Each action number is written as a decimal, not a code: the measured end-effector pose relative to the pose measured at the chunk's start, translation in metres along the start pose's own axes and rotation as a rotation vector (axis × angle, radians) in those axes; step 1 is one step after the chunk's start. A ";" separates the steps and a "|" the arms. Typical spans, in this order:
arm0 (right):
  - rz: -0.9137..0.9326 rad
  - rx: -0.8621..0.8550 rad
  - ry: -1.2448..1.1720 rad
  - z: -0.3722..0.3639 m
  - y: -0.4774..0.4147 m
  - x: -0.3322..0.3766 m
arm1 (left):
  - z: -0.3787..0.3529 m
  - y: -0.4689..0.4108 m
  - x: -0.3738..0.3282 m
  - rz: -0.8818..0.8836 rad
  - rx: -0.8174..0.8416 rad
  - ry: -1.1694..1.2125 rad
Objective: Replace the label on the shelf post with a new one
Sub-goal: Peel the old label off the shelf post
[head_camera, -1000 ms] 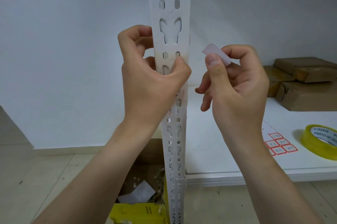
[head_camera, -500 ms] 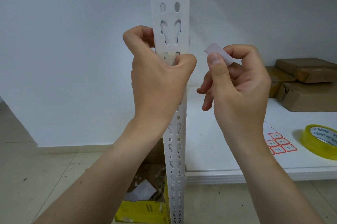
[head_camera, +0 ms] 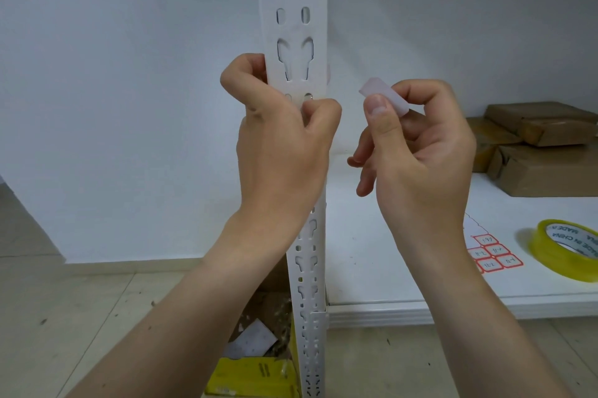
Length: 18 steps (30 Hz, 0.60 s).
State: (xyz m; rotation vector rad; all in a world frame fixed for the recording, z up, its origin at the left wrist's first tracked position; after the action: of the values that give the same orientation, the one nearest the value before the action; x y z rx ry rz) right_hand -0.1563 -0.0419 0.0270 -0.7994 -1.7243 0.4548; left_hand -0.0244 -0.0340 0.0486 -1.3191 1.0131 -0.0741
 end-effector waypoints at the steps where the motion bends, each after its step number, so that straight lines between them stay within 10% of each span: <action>1: -0.002 0.001 0.000 0.000 0.000 0.000 | 0.000 -0.001 0.002 -0.014 -0.002 -0.017; 18: -0.009 0.004 -0.007 -0.003 0.000 -0.002 | 0.006 -0.002 0.013 -0.028 0.030 0.093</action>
State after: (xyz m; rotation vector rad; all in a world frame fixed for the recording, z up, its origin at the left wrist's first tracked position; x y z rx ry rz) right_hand -0.1531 -0.0433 0.0266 -0.7876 -1.7320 0.4550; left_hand -0.0124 -0.0375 0.0424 -1.3123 1.0682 -0.1722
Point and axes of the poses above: each hand's wrist, its own y-axis away from the middle knuckle, its own z-axis out of the back of the hand, x = y × z, the point moved 4 cm from there along -y, towards the middle knuckle, and after that the axes turned 11 degrees about -x, right-handed, at the moved point
